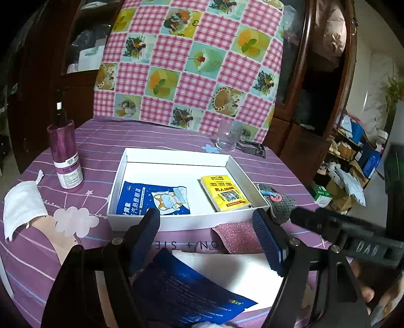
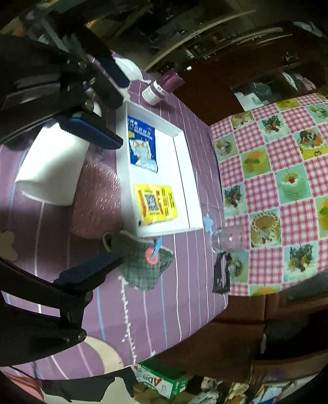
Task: Organize soft objects
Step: 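Move the right tool to the green plaid pouch beside the box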
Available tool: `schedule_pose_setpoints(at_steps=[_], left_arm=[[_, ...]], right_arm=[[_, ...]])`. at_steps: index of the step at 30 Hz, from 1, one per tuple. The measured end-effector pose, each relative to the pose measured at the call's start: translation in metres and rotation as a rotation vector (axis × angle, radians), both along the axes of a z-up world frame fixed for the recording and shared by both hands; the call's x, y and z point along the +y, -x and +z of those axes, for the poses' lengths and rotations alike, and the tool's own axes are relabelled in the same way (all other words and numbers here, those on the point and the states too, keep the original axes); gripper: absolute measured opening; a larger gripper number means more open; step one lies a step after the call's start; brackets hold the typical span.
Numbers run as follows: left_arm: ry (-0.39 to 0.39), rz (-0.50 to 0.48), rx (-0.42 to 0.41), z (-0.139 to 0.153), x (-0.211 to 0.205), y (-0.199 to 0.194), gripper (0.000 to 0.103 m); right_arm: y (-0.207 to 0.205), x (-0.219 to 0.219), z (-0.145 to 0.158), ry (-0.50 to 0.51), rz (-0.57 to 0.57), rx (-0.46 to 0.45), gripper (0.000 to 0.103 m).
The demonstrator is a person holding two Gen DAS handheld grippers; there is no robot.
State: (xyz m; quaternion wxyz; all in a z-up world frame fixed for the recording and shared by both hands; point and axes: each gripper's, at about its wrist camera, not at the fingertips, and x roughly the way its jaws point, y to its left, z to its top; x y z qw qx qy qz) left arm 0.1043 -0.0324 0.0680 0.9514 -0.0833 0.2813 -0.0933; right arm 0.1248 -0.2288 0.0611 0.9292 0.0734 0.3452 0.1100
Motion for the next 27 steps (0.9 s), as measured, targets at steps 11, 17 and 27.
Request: schedule_pose_setpoints(at_steps=[11,17,27], left_arm=[[-0.006,0.011,0.037,-0.013,-0.007,0.002,0.076],[0.04,-0.011,0.03,-0.011,-0.006,0.004,0.076],[0.043,-0.015,0.02,-0.012,-0.007,0.006,0.076]], right_arm=[[0.003,-0.001,-0.01,0.007,0.001,0.022,0.083],[0.0,-0.014,-0.014,-0.089,0.007,0.076,0.081],[0.006,-0.013,-0.012,-0.04,-0.102,-0.01,0.08]])
